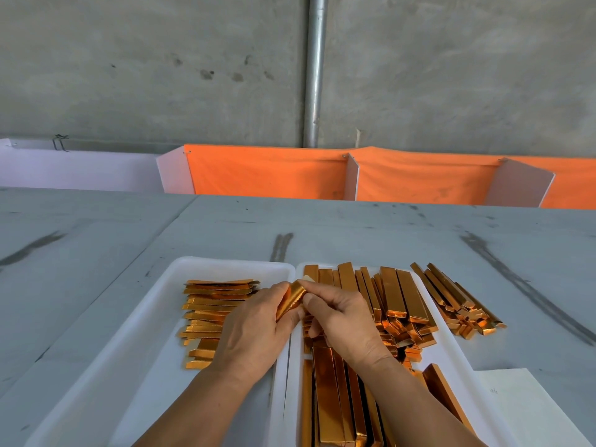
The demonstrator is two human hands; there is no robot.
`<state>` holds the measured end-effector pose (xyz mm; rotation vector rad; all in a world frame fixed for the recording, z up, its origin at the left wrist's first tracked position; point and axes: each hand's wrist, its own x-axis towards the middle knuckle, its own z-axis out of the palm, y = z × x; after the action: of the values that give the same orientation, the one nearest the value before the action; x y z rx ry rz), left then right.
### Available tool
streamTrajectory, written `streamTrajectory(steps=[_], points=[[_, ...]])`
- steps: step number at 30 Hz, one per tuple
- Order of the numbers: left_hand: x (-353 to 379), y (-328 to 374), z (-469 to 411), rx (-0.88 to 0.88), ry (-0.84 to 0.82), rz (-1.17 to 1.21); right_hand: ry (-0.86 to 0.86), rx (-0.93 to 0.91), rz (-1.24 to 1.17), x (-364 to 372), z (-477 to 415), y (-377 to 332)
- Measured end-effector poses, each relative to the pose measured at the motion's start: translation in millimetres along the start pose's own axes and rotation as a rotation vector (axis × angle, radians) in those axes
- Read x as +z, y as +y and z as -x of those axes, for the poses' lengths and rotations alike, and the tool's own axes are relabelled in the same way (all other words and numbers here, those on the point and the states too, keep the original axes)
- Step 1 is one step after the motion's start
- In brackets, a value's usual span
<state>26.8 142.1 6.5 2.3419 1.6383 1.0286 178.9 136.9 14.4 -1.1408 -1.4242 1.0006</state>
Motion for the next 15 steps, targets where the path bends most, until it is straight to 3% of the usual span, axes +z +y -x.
streamTrajectory(steps=[8, 15], points=[[0.3, 0.8, -0.8, 0.013, 0.016, 0.006, -0.008, -0.005, -0.065, -0.9, -1.7, -0.4], [-1.9, 3.8, 1.3, 0.037, -0.015, 0.016, 0.18, 0.104, -0.184, -9.8, -6.9, -3.6]])
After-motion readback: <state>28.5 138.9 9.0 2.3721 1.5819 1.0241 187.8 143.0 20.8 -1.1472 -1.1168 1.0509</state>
